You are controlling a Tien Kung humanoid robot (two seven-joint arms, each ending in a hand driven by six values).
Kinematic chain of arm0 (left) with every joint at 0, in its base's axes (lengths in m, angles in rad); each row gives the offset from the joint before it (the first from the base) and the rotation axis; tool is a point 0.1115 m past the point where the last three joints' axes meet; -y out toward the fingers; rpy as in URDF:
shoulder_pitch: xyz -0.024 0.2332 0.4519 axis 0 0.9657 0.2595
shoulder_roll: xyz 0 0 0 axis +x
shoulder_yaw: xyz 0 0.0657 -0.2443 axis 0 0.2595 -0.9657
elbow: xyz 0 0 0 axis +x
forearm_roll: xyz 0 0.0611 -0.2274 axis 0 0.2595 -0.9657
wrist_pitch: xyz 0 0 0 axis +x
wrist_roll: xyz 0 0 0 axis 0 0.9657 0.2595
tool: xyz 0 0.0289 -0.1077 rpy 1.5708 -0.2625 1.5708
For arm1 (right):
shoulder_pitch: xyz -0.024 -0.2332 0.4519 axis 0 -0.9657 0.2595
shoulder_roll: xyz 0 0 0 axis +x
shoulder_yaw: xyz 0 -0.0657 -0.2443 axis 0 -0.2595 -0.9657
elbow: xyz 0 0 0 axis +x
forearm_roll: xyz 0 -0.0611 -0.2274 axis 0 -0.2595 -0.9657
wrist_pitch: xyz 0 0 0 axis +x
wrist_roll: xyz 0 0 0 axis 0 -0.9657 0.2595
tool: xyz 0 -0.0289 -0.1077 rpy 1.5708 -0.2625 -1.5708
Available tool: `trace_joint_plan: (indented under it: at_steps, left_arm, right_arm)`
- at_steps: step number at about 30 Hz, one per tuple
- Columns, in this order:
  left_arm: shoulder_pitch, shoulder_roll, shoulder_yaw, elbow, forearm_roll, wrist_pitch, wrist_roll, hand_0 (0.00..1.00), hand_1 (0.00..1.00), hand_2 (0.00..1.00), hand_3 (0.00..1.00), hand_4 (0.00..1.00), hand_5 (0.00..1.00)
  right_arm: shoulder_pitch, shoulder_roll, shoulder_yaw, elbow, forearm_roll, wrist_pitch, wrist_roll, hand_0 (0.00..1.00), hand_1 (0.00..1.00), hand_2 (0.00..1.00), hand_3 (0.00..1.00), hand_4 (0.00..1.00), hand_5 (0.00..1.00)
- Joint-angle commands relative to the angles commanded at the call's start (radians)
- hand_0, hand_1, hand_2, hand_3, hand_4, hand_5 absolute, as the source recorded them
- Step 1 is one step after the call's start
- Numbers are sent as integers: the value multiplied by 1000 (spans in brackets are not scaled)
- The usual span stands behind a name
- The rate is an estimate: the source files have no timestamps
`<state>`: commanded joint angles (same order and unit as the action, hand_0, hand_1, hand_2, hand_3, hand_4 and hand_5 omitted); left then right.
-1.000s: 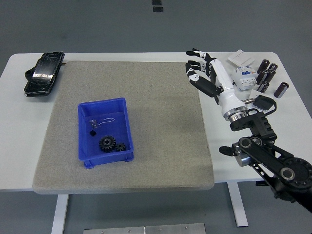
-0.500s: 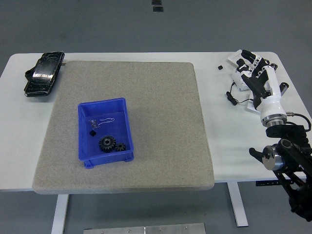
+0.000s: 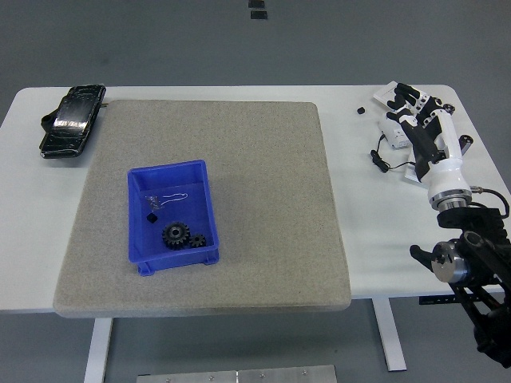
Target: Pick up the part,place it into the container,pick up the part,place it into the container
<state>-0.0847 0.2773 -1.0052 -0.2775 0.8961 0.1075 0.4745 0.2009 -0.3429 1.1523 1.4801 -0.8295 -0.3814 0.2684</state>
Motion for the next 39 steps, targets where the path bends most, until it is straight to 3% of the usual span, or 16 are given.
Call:
trace_joint_plan:
  at_steps: [14,39]
  left_arm:
    - [-3,-2,3,0,-12,4,-1,718,671,643,587,691,360]
    - [-8,18,-16,-1,26,-4,9,718,671,638,585,679,323]
  right_arm:
    - [1,-1,6,5,0,9,-1,750,728,750,707,656,319]
    - [11,-2,6,-12,34,35,5,751,722,749,707,697,373]
